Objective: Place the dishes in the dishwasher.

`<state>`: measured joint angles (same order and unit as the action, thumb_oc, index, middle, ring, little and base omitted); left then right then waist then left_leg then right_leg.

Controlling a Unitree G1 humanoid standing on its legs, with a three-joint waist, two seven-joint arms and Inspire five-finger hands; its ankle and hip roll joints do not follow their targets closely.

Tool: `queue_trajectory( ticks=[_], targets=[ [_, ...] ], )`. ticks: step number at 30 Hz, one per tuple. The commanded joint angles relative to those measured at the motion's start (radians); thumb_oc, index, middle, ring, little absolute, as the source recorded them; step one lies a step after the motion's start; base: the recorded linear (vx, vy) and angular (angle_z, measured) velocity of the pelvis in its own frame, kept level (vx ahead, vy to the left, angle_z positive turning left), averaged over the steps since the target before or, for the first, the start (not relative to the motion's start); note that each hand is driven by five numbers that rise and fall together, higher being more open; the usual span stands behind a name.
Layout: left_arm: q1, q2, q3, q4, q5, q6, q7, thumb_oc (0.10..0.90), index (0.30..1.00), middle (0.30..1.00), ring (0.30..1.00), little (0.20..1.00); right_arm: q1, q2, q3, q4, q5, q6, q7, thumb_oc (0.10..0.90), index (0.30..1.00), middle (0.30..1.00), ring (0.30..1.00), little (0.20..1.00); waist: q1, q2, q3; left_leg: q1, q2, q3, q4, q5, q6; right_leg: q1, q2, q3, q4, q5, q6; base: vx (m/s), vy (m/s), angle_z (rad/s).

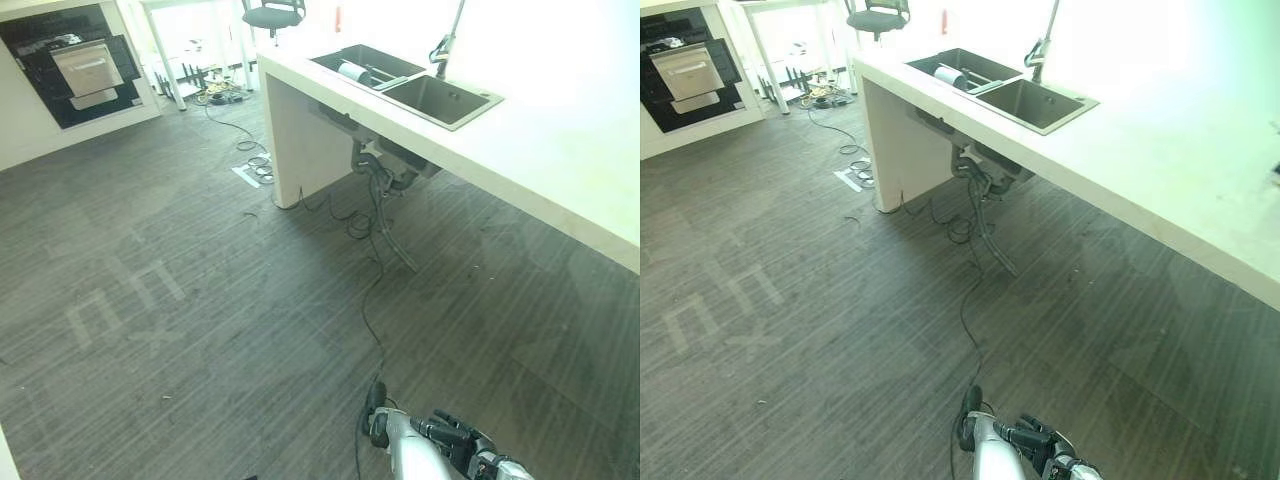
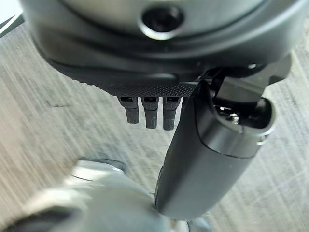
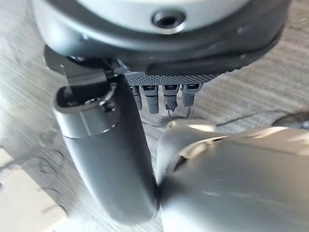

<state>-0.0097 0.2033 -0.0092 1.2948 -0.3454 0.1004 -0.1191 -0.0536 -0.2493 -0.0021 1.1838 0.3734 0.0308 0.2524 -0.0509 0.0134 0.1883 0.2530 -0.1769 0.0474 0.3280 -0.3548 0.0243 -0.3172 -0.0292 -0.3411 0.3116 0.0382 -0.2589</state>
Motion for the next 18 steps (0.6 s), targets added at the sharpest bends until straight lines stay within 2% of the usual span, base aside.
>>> queue_trajectory(
  ticks=[1, 2, 4, 5, 6, 7, 8, 9, 12, 13, 14, 15, 16, 18],
  targets=[
    [-0.013, 0.041, -0.019, -0.013, 0.028, -0.047, -0.020, 0.800, 0.900, 0.900, 0.900, 0.900, 0.086, -0.029, 0.045, 0.085, -0.095, -0.044, -0.034, 0.800, 0.900, 0.900, 0.900, 0.900, -0.003, -0.031, -0.056, -0.086, 0.093, 0.040, -0.028, -0.057, 0.024, 0.011, -0.158, 0.072, -0.012, -0.014, 0.411, 0.36, -0.265, 0.67],
    [-0.014, 0.039, -0.021, -0.022, 0.020, -0.055, -0.020, 0.800, 0.900, 0.900, 0.900, 0.900, 0.077, -0.041, 0.057, 0.061, -0.102, -0.067, -0.032, 0.800, 0.900, 0.900, 0.900, 0.900, -0.005, -0.030, -0.068, -0.074, 0.107, 0.052, -0.028, -0.060, 0.013, 0.017, -0.153, 0.073, -0.012, -0.023, 0.403, 0.38, -0.293, 0.76],
    [-0.010, 0.040, -0.017, -0.061, 0.002, -0.054, -0.020, 0.800, 0.900, 0.900, 0.900, 0.900, 0.071, -0.066, 0.075, -0.010, -0.113, -0.085, -0.028, 0.800, 0.900, 0.900, 0.900, 0.900, -0.003, -0.028, -0.082, -0.048, 0.128, 0.069, -0.028, -0.013, -0.013, 0.033, -0.139, 0.068, -0.012, -0.049, 0.383, 0.37, -0.325, 0.35],
    [-0.009, 0.045, -0.001, -0.156, -0.073, -0.041, -0.050, 0.800, 0.900, 0.900, 0.900, 0.900, 0.064, -0.107, 0.101, -0.140, -0.125, -0.092, -0.004, 0.800, 0.900, 0.900, 0.900, 0.900, 0.016, -0.036, -0.086, -0.033, 0.143, 0.065, -0.028, 0.166, -0.061, 0.069, -0.124, 0.082, -0.012, -0.096, 0.355, 0.42, -0.409, -0.06],
    [0.016, 0.042, 0.025, -0.296, -0.127, -0.070, -0.068, 0.800, 0.900, 0.900, 0.900, 0.900, 0.081, -0.153, 0.115, -0.372, -0.138, -0.058, 0.032, 0.800, 0.900, 0.900, 0.900, 0.900, 0.038, -0.051, -0.068, -0.126, 0.133, 0.058, 0.138, 0.273, -0.096, 0.111, -0.128, 0.098, -0.012, -0.130, 0.330, 0.43, -0.472, -0.55],
    [0.072, 0.044, 0.051, -0.520, -0.199, -0.124, -0.074, 0.800, 0.900, 0.900, 0.900, 0.900, 0.128, -0.188, 0.102, -0.674, -0.129, -0.021, 0.058, 0.800, 0.900, 0.900, 0.900, 0.900, 0.056, -0.064, -0.031, -0.328, 0.141, 0.095, 0.312, 0.276, -0.101, 0.158, -0.133, 0.099, -0.012, -0.153, 0.314, 0.22, -0.270, -0.59],
    [0.082, 0.048, 0.055, -0.562, -0.213, -0.146, -0.075, 0.800, 0.900, 0.900, 0.900, 0.900, 0.135, -0.194, 0.100, -0.720, -0.120, -0.023, 0.062, 0.800, 0.900, 0.900, 0.900, 0.900, 0.060, -0.067, -0.022, -0.347, 0.148, 0.101, 0.303, 0.271, -0.095, 0.167, -0.133, 0.101, -0.012, -0.159, 0.313, 0.11, -0.128, -0.59],
    [0.092, 0.051, 0.057, -0.592, -0.237, -0.175, -0.089, 0.800, 0.900, 0.900, 0.900, 0.900, 0.140, -0.200, 0.098, -0.750, -0.118, -0.058, 0.072, 0.800, 0.900, 0.900, 0.900, 0.900, 0.063, -0.069, -0.013, -0.358, 0.154, 0.107, 0.287, 0.268, -0.089, 0.176, -0.132, 0.104, -0.012, -0.166, 0.312, 0.10, 0.004, -0.32],
    [0.135, 0.066, 0.047, -0.757, -0.264, -0.261, -0.089, 0.800, 0.900, 0.900, 0.900, 0.900, 0.150, -0.217, 0.076, -0.891, -0.060, -0.088, 0.081, 0.800, 0.900, 0.900, 0.900, 0.900, 0.065, -0.070, 0.005, -0.293, 0.206, 0.173, -0.028, 0.290, -0.076, 0.222, -0.124, 0.118, -0.012, -0.206, 0.323, 0.21, 0.141, -0.25],
    [0.156, 0.078, 0.044, -0.826, -0.260, -0.288, -0.084, 0.800, 0.900, 0.900, 0.900, 0.900, 0.165, -0.213, 0.067, -0.954, -0.037, -0.095, 0.086, 0.800, 0.900, 0.900, 0.900, 0.900, 0.056, -0.036, 0.006, -0.374, 0.268, 0.160, -0.028, 0.255, -0.095, 0.232, -0.086, 0.116, -0.012, -0.219, 0.329, 0.24, 0.273, 0.06],
    [0.172, 0.085, 0.049, -0.874, -0.261, -0.294, -0.082, 0.800, 0.900, 0.900, 0.900, 0.900, 0.184, -0.212, 0.059, -1.001, -0.034, -0.099, 0.086, 0.800, 0.900, 0.900, 0.900, 0.900, 0.057, -0.021, 0.006, -0.430, 0.297, 0.130, -0.028, 0.257, -0.116, 0.242, -0.069, 0.119, -0.012, -0.229, 0.333, 0.35, 0.366, 0.20],
    [0.205, 0.092, 0.064, -0.956, -0.258, -0.314, -0.081, 0.800, 0.900, 0.900, 0.900, 0.900, 0.218, -0.218, 0.038, -1.077, -0.031, -0.109, 0.096, 0.800, 0.900, 0.900, 0.900, 0.900, 0.068, -0.009, 0.007, -0.495, 0.317, 0.058, -0.028, 0.286, -0.148, 0.268, -0.050, 0.139, -0.012, -0.251, 0.334, 0.42, 0.381, 0.24],
    [0.221, 0.095, 0.071, -0.999, -0.247, -0.349, -0.087, 0.800, 0.900, 0.900, 0.900, 0.900, 0.229, -0.235, 0.025, -1.116, -0.025, -0.124, 0.096, 0.800, 0.900, 0.900, 0.900, 0.900, 0.079, -0.001, 0.008, -0.535, 0.331, 0.025, -0.028, 0.316, -0.163, 0.286, -0.036, 0.151, -0.012, -0.267, 0.327, 0.48, 0.417, 0.02],
    [0.223, 0.099, 0.079, -1.039, -0.237, -0.385, -0.073, 0.800, 0.900, 0.900, 0.900, 0.900, 0.221, -0.255, 0.017, -1.169, 0.025, -0.113, 0.100, 0.800, 0.900, 0.900, 0.900, 0.900, 0.091, -0.002, 0.005, -0.541, 0.335, 0.025, -0.028, 0.296, -0.158, 0.333, -0.056, 0.148, -0.012, -0.297, 0.337, 0.36, 0.357, -0.24]
  ],
)
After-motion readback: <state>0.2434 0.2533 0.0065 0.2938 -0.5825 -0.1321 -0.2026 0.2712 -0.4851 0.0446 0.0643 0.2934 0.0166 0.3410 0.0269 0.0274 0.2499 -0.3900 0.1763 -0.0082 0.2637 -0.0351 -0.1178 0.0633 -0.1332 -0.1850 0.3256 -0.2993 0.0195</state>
